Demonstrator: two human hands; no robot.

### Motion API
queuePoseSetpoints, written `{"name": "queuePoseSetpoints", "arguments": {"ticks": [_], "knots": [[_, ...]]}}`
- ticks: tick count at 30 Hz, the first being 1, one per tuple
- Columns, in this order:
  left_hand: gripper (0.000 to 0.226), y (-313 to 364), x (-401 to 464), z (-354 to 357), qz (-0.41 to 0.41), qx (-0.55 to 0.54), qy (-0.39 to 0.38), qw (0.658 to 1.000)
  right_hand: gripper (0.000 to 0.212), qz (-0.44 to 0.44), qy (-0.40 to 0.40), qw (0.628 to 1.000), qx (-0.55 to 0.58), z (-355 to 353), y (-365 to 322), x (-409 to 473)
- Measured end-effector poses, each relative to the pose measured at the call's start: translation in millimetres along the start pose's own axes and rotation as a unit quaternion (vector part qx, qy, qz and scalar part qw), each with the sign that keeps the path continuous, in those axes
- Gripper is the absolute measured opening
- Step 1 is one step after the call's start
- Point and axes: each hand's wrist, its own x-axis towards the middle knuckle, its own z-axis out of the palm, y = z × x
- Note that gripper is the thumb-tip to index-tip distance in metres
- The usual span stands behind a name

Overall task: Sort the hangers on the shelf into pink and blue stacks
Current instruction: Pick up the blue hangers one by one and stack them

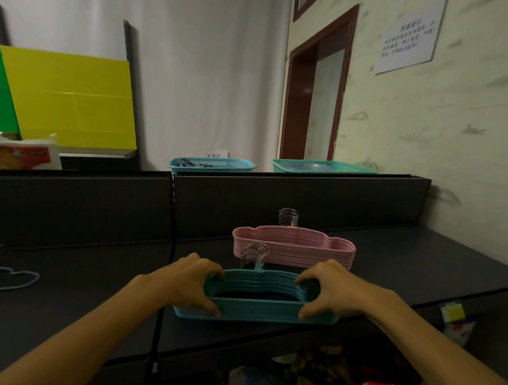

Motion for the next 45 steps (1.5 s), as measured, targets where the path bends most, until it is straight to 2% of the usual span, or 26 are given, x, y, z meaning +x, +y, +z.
{"name": "queuePoseSetpoints", "arguments": {"ticks": [5,11,18,29,36,45], "knots": [[0.075,0,2,-1,-0.012,0.023,-0.001,1.0,0.074,-0.001,-0.007,1.0,-0.014,1,0,2],[0.078,-4,5,-2,-0.014,-0.017,-0.059,0.998,0.072,0.021,-0.07,0.997,-0.041,4,2,10],[0.075,-6,6,-2,-0.017,-0.021,-0.046,0.999,0.072,0.009,-0.059,0.997,-0.05,3,5,15],[0.07,-5,5,1,-0.03,-0.057,-0.095,0.993,0.067,0.012,-0.094,0.992,-0.077,0,1,12],[0.071,-10,5,0,-0.011,-0.052,-0.08,0.995,0.065,0.026,-0.104,0.993,-0.055,4,6,11],[0.074,-13,7,-2,-0.019,-0.057,-0.109,0.992,0.073,0.017,-0.102,0.991,-0.09,7,7,14]]}}
